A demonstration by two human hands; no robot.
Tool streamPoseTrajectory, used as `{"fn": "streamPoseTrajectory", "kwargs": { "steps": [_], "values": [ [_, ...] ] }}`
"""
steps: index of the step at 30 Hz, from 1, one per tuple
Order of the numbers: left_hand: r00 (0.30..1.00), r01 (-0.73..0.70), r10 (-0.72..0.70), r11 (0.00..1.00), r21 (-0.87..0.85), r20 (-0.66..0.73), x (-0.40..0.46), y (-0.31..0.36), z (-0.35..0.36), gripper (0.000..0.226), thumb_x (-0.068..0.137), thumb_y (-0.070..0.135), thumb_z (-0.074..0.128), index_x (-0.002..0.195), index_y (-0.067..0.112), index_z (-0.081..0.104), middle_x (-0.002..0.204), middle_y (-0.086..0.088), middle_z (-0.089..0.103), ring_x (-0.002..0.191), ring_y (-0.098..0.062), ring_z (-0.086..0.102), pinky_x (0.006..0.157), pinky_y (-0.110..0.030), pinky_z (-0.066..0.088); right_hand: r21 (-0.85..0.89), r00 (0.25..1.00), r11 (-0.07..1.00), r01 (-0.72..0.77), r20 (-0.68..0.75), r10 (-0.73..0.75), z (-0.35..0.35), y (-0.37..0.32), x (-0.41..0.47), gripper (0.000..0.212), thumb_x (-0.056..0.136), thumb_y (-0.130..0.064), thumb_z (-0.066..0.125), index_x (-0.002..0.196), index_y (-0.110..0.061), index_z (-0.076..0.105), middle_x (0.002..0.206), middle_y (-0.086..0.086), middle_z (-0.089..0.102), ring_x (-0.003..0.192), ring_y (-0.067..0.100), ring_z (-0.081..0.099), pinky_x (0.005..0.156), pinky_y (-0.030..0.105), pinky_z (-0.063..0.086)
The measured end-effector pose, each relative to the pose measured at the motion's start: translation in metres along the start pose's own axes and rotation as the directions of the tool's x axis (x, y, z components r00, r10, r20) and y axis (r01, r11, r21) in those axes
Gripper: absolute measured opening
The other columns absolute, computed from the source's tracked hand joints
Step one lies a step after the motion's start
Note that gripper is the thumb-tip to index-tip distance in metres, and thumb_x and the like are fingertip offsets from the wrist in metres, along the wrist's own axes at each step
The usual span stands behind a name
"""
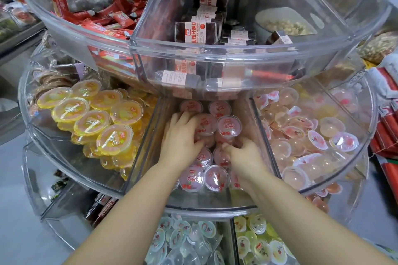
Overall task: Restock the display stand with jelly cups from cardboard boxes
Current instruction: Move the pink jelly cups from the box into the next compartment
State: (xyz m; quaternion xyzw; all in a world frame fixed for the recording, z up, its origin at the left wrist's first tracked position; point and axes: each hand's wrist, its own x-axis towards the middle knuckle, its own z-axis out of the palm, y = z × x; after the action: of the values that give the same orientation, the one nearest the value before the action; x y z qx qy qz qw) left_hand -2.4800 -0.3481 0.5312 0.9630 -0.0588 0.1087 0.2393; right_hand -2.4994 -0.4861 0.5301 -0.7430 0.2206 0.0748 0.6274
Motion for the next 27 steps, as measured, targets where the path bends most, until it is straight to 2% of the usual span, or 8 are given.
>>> {"fn": "streamPoseTrajectory", "kwargs": {
  "steps": [4, 7, 11, 14, 17, 20, 24, 27],
  "values": [
    [1.000, 0.000, -0.005, 0.987, -0.161, -0.028, -0.006, 0.004, -0.016, 0.045, 0.076, 0.019, 0.071, 0.120, 0.018, 0.059, 0.120, -0.002, 0.057, 0.112, -0.020, 0.044, 0.089, -0.020, 0.033, 0.098, 0.995, 0.994, -0.048, 0.086, 0.040, -0.011, 0.001, -0.019, 0.042, 0.087, -0.002, 0.056, 0.128, -0.008, 0.050, 0.115, 0.002, 0.061, 0.106, 0.021, 0.059, 0.094, 0.034, 0.046],
    [0.996, -0.002, -0.033, 0.922, -0.387, -0.084, -0.025, 0.007, -0.043, 0.035, 0.079, 0.015, 0.070, 0.112, 0.023, 0.063, 0.109, 0.011, 0.059, 0.103, -0.005, 0.052, 0.085, -0.006, 0.035, 0.331, 0.982, 0.929, -0.164, 0.145, 0.122, -0.014, 0.001, -0.038, 0.048, 0.086, 0.004, 0.057, 0.131, -0.006, 0.043, 0.123, 0.008, 0.055, 0.108, 0.024, 0.059, 0.096, 0.039, 0.048],
    [0.987, 0.011, -0.101, 0.817, -0.576, -0.125, -0.077, -0.005, -0.080, 0.028, 0.082, 0.008, 0.068, 0.098, 0.030, 0.067, 0.097, 0.018, 0.066, 0.093, 0.002, 0.061, 0.082, -0.010, 0.046, 0.378, 0.962, 0.913, -0.155, 0.270, 0.052, 0.001, -0.012, -0.075, 0.025, 0.086, 0.004, 0.056, 0.109, -0.006, 0.057, 0.093, 0.009, 0.063, 0.073, 0.016, 0.061, 0.072, 0.026, 0.052],
    [0.940, 0.087, -0.284, 0.734, -0.674, -0.188, -0.131, -0.026, -0.097, 0.023, 0.083, 0.015, 0.068, 0.091, 0.037, 0.068, 0.091, 0.017, 0.069, 0.086, 0.002, 0.064, 0.077, -0.007, 0.046, 0.312, 0.896, 0.949, -0.050, 0.433, -0.096, 0.029, -0.018, -0.107, 0.015, 0.084, 0.003, 0.058, 0.089, -0.011, 0.063, 0.073, 0.004, 0.065, 0.061, 0.013, 0.057, 0.060, 0.020, 0.049],
    [0.828, 0.198, -0.507, 0.662, -0.722, -0.238, -0.196, -0.061, -0.105, 0.011, 0.080, 0.032, 0.065, 0.085, 0.041, 0.068, 0.088, 0.014, 0.071, 0.082, 0.000, 0.066, 0.074, -0.007, 0.048, 0.237, 0.769, 0.970, 0.064, 0.608, -0.199, 0.069, -0.010, -0.144, 0.021, 0.084, 0.005, 0.054, 0.078, -0.013, 0.063, 0.063, -0.001, 0.064, 0.053, 0.009, 0.055, 0.051, 0.016, 0.046],
    [0.676, 0.381, -0.709, 0.571, -0.727, -0.202, -0.273, -0.109, -0.094, 0.012, 0.077, 0.043, 0.058, 0.086, 0.043, 0.066, 0.086, 0.014, 0.069, 0.081, -0.002, 0.064, 0.074, -0.008, 0.047, 0.111, 0.631, 0.984, 0.139, 0.756, -0.174, 0.119, 0.032, -0.179, 0.025, 0.086, 0.004, 0.054, 0.076, -0.016, 0.063, 0.061, -0.003, 0.062, 0.054, 0.009, 0.054, 0.054, 0.016, 0.046],
    [0.442, 0.595, -0.897, 0.304, -0.744, -0.012, -0.385, -0.183, -0.034, 0.021, 0.087, 0.021, 0.063, 0.082, 0.041, 0.067, 0.080, 0.017, 0.069, 0.079, -0.001, 0.064, 0.070, -0.011, 0.048, -0.169, 0.515, 0.979, 0.116, 0.853, 0.086, 0.186, 0.144, -0.217, 0.027, 0.086, 0.003, 0.056, 0.076, -0.021, 0.063, 0.068, 0.000, 0.056, 0.063, 0.013, 0.050, 0.058, 0.018, 0.043],
    [0.287, 0.739, -0.945, 0.115, -0.664, 0.156, -0.467, -0.225, 0.032, 0.031, 0.088, 0.006, 0.059, 0.080, 0.036, 0.062, 0.076, 0.015, 0.069, 0.076, 0.005, 0.062, 0.065, -0.003, 0.043, -0.505, 0.502, 0.854, 0.124, 0.774, 0.385, 0.223, 0.268, -0.218, 0.021, 0.088, -0.005, 0.056, 0.079, -0.023, 0.060, 0.077, -0.002, 0.056, 0.073, 0.012, 0.052, 0.071, 0.023, 0.044]
  ]
}}
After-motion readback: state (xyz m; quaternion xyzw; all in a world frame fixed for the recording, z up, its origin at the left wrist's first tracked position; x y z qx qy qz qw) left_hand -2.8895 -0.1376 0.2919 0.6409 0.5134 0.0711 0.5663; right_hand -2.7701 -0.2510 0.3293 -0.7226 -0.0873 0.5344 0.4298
